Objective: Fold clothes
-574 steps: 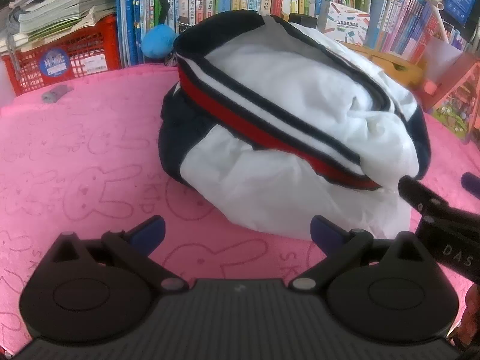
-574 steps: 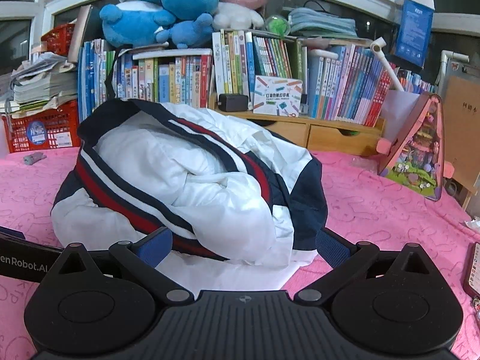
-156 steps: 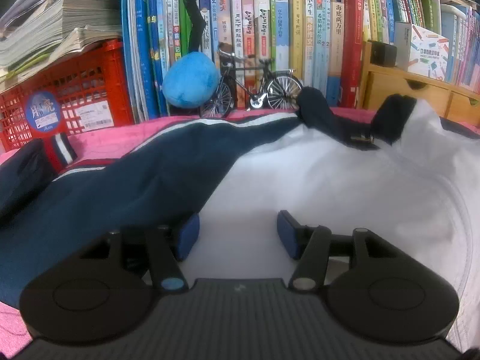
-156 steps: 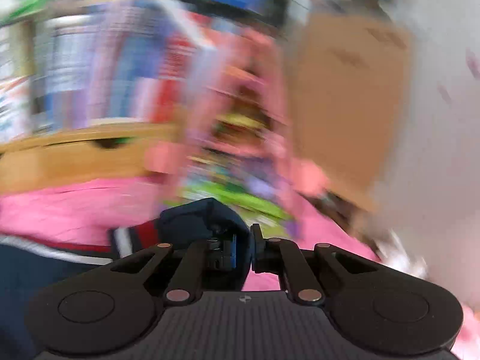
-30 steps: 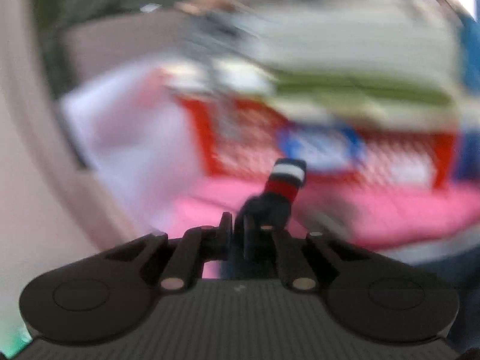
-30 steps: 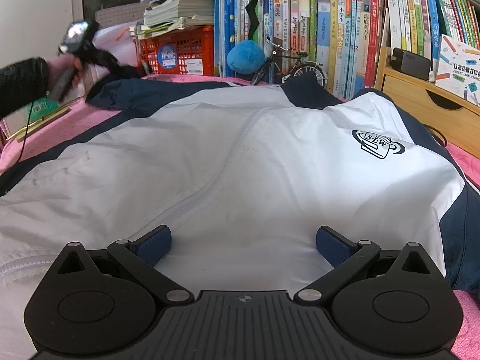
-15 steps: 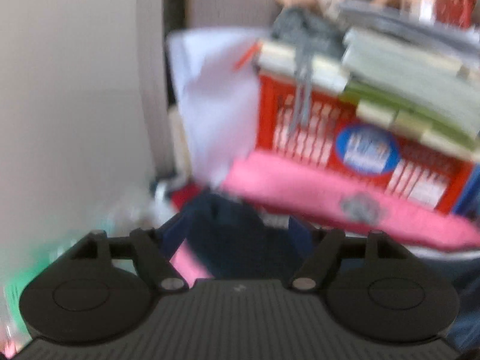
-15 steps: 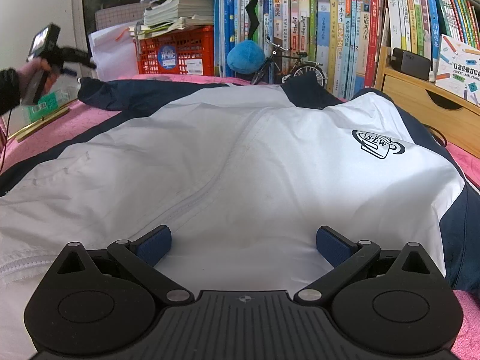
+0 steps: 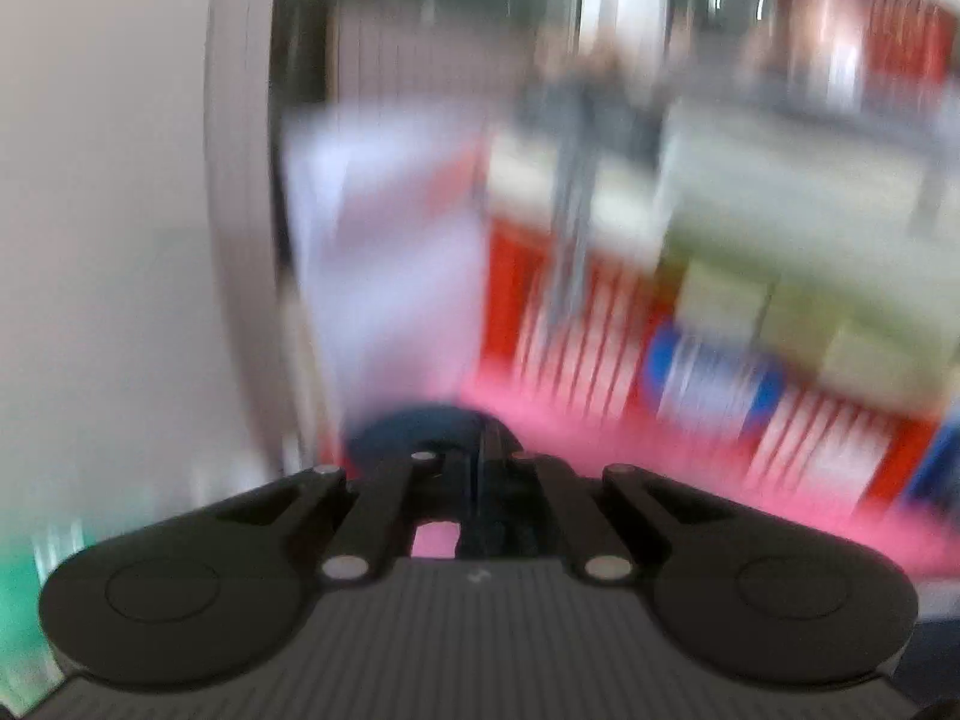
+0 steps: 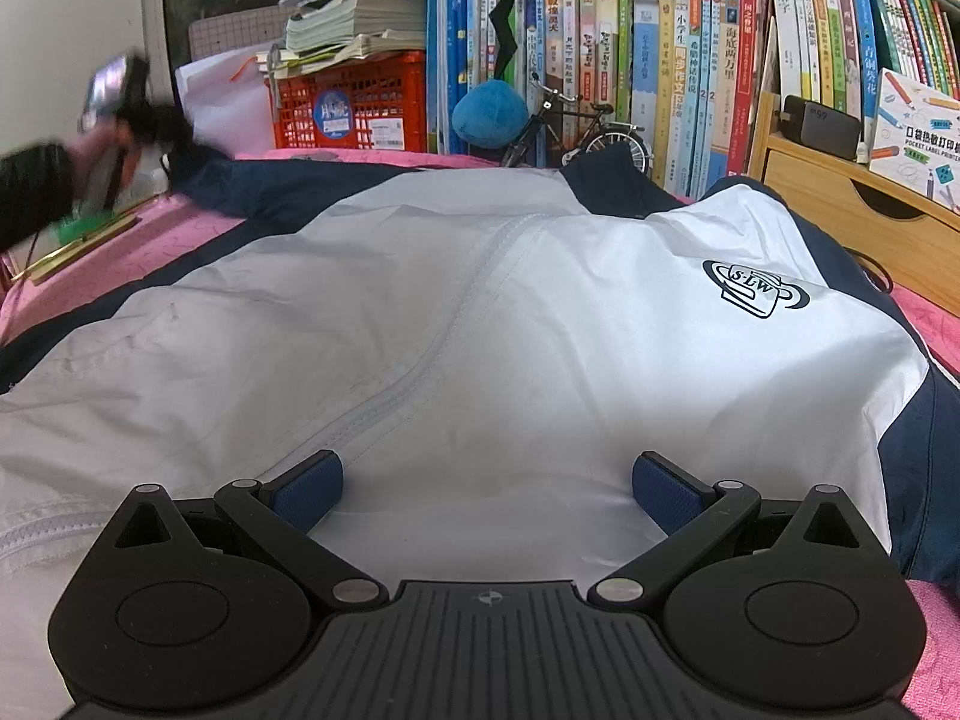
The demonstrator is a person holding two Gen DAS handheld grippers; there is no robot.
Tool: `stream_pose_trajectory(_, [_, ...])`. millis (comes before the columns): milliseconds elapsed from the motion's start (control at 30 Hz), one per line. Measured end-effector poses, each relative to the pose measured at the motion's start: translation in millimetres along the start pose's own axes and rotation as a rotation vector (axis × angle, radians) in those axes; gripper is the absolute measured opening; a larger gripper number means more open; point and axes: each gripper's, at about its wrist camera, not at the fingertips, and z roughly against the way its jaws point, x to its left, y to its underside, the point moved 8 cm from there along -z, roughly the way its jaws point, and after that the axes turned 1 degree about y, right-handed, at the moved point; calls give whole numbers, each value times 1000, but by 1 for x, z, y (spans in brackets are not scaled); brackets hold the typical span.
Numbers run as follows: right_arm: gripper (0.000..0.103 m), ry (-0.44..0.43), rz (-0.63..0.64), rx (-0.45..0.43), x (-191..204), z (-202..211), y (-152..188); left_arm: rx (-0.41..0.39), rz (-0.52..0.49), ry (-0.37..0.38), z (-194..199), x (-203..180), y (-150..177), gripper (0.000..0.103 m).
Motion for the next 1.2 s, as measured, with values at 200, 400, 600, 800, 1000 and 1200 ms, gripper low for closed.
stream_pose_trajectory(200, [103, -1, 0, 1, -1, 0, 0, 147, -91, -136, -37, 14, 28, 9])
stream_pose_trajectory(400, [103, -2, 0, 1, 0, 0, -1, 201, -67, -35, -17, 16, 49, 42])
stream_pose_trajectory(600, [103, -2, 0, 2, 0, 0, -2, 184, -30, 124, 24, 13, 57, 75])
stream_pose_trajectory(800, [103, -2, 1, 3, 0, 0, -2, 230, 144, 50, 7, 35, 72, 78])
stream_pose_trajectory(1000, [103, -3, 2, 3, -1, 0, -2, 201, 330, -81, -40, 46, 66, 70])
stream_pose_trajectory(1200, [103, -5, 2, 4, -2, -1, -2, -71, 35, 202, 25, -10, 34, 3])
